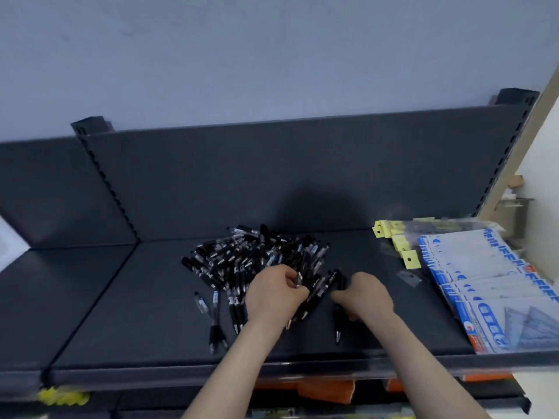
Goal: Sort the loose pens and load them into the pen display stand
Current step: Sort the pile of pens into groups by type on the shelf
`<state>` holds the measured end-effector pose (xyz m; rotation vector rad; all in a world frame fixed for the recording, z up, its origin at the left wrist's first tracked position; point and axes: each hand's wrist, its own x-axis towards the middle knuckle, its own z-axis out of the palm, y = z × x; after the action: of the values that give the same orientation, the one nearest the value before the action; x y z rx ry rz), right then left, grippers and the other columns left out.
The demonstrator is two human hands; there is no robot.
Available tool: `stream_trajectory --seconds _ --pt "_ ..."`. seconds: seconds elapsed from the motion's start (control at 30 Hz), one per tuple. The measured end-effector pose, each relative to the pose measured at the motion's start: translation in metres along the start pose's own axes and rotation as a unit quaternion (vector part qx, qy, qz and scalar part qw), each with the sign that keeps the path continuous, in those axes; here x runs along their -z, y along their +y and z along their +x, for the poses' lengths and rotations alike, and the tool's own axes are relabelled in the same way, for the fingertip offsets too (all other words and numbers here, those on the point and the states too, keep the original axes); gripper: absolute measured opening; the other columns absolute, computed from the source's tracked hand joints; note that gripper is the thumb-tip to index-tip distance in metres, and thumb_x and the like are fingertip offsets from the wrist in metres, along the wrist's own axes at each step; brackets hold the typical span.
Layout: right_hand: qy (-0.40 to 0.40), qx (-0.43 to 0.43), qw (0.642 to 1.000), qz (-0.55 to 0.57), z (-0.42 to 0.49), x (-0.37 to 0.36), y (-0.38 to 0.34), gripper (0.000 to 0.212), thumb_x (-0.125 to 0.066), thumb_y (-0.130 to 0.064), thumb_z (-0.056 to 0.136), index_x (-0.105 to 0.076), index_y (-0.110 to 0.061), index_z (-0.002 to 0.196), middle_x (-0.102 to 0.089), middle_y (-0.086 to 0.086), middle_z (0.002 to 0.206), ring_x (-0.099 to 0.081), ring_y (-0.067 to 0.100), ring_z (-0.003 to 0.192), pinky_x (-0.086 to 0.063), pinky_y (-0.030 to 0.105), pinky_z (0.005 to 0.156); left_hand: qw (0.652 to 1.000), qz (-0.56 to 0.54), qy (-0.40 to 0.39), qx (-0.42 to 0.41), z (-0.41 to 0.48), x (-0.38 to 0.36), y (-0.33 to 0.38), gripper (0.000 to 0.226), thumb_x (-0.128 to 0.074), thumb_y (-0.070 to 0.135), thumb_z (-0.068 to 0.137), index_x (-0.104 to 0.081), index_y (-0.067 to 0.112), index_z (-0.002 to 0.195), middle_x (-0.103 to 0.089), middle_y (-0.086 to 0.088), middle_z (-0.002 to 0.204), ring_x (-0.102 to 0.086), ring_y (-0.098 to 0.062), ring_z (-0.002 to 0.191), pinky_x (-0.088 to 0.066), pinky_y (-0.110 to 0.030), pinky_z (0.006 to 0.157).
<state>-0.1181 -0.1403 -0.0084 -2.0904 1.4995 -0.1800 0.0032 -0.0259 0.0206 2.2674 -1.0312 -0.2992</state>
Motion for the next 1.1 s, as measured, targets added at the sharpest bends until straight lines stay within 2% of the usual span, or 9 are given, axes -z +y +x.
stream_trajectory --seconds 0.1,0.2,0.33,0.53,0.73,0.9,1.1 --pt "0.015 0.012 1.0 0.01 0.006 0.004 -0.001 0.026 -0.061 -0.026 0.071 -0.049 -0.012 0.054 -0.059 0.003 0.049 -0.056 0.019 0.041 -0.045 0.023 0.047 0.999 -0.027 0.006 0.035 0.001 0.006 -0.007 0.028 -0.067 0.028 0.076 -0.068 0.029 0.104 -0.064 0.016 0.081 -0.062 -0.006 0.084 -0.051 -0.025 0.073" --pt "0.038 0.064 0.997 0.011 0.012 0.01 -0.017 0.029 -0.063 -0.03 0.071 -0.051 -0.012 0.052 -0.056 0.003 0.049 -0.052 0.02 0.047 -0.041 0.025 0.047 0.997 -0.044 0.023 0.066 0.002 0.015 -0.015 0.022 -0.066 0.026 0.077 -0.066 0.031 0.098 -0.063 0.017 0.08 -0.06 -0.005 0.081 -0.049 -0.023 0.068" --pt "0.021 0.142 0.989 0.038 0.007 0.008 -0.058 0.012 -0.066 -0.026 0.07 -0.062 -0.015 0.067 -0.063 -0.002 0.065 -0.059 0.015 0.065 -0.042 0.027 0.055 0.989 -0.081 0.046 0.115 0.004 0.033 -0.032 0.019 -0.065 0.025 0.075 -0.063 0.034 0.092 -0.064 0.017 0.081 -0.061 -0.003 0.08 -0.047 -0.022 0.066" --pt "-0.02 0.21 0.974 0.08 -0.006 -0.018 -0.117 0.01 -0.069 -0.022 0.071 -0.061 -0.022 0.077 -0.064 -0.007 0.07 -0.06 0.011 0.068 -0.046 0.028 0.061 0.98 -0.102 0.084 0.149 0.009 0.071 -0.082 0.014 -0.066 0.026 0.075 -0.062 0.035 0.085 -0.065 0.016 0.078 -0.061 -0.002 0.077 -0.047 -0.022 0.063" --pt "-0.056 0.23 0.964 0.119 -0.018 -0.063 -0.188 0.012 -0.069 -0.02 0.074 -0.06 -0.025 0.071 -0.065 -0.005 0.064 -0.061 0.009 0.059 -0.052 0.026 0.06 0.973 -0.119 0.107 0.164 0.026 0.121 -0.15 0.01 -0.067 0.027 0.078 -0.063 0.034 0.084 -0.067 0.014 0.077 -0.063 -0.002 0.075 -0.053 -0.027 0.069" --pt "-0.073 0.252 0.961 0.087 -0.031 -0.11 -0.252 0.01 -0.068 -0.02 0.074 -0.061 -0.027 0.074 -0.063 -0.01 0.063 -0.057 0.002 0.063 -0.046 0.022 0.063 0.97 -0.123 0.125 0.169 0.046 0.169 -0.214 0.009 -0.069 0.026 0.077 -0.065 0.032 0.082 -0.067 0.013 0.075 -0.064 -0.004 0.073 -0.055 -0.03 0.071" --pt "-0.072 0.232 0.969 0.05 -0.038 -0.169 -0.303 0.007 -0.067 -0.026 0.075 -0.06 -0.027 0.076 -0.059 -0.011 0.065 -0.058 0.007 0.07 -0.043 0.021 0.062 0.982 -0.086 0.069 0.154 0.066 0.199 -0.276 0.011 -0.068 0.025 0.076 -0.063 0.032 0.084 -0.067 0.012 0.072 -0.064 -0.01 0.064 -0.056 -0.03 0.065"
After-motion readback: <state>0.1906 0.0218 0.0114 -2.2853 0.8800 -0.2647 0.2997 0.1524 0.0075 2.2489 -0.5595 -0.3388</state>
